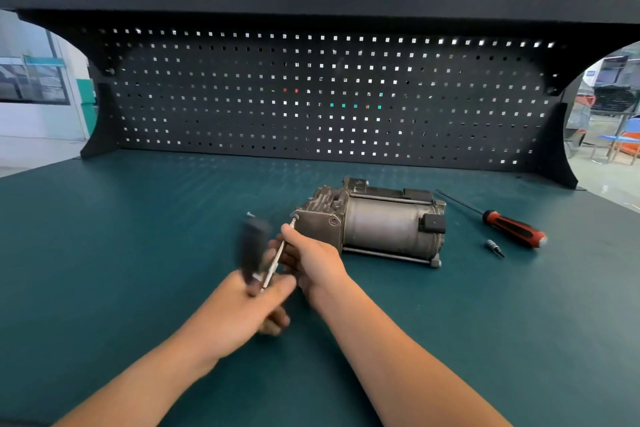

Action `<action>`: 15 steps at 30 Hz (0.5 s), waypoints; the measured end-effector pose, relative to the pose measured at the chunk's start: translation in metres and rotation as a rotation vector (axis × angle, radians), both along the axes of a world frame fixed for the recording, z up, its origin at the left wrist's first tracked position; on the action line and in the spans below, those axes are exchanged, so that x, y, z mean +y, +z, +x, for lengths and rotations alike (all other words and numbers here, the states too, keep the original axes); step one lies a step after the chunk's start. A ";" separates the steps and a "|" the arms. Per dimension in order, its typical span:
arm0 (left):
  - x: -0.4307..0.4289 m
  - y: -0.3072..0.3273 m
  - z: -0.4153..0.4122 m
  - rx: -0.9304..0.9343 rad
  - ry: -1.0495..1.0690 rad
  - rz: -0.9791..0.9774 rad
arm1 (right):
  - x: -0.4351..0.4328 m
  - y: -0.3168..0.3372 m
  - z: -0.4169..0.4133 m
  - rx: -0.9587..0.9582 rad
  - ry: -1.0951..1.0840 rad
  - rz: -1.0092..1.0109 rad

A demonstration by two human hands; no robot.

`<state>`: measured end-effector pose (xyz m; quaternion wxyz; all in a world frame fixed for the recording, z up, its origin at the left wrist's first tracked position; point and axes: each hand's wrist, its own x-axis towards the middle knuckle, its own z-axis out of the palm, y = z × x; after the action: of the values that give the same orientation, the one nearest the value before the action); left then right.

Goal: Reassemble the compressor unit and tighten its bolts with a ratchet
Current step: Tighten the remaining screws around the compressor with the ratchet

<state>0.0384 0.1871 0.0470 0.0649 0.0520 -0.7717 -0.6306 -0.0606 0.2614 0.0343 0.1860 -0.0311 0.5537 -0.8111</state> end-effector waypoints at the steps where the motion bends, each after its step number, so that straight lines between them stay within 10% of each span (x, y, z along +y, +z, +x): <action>1: 0.002 0.001 0.001 -0.052 0.001 0.381 | 0.001 0.002 0.001 -0.025 0.016 -0.021; 4: 0.003 0.005 0.000 -0.113 0.063 1.174 | 0.005 0.004 0.001 -0.041 0.061 -0.048; 6: 0.008 0.007 0.000 -0.114 0.048 1.198 | 0.007 0.005 0.002 -0.026 0.076 -0.032; 8: 0.010 0.007 -0.003 -0.105 0.068 0.796 | 0.005 0.005 0.001 -0.011 0.069 -0.005; 13: -0.011 0.008 -0.005 0.019 0.075 -1.063 | 0.000 0.000 0.001 0.080 -0.018 0.061; 15: -0.009 0.007 -0.007 0.111 0.141 -1.502 | 0.001 -0.001 0.002 0.105 -0.023 0.071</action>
<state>0.0313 0.1780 0.0538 0.1620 0.0112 -0.9843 0.0689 -0.0588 0.2623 0.0331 0.1483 -0.0605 0.5915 -0.7902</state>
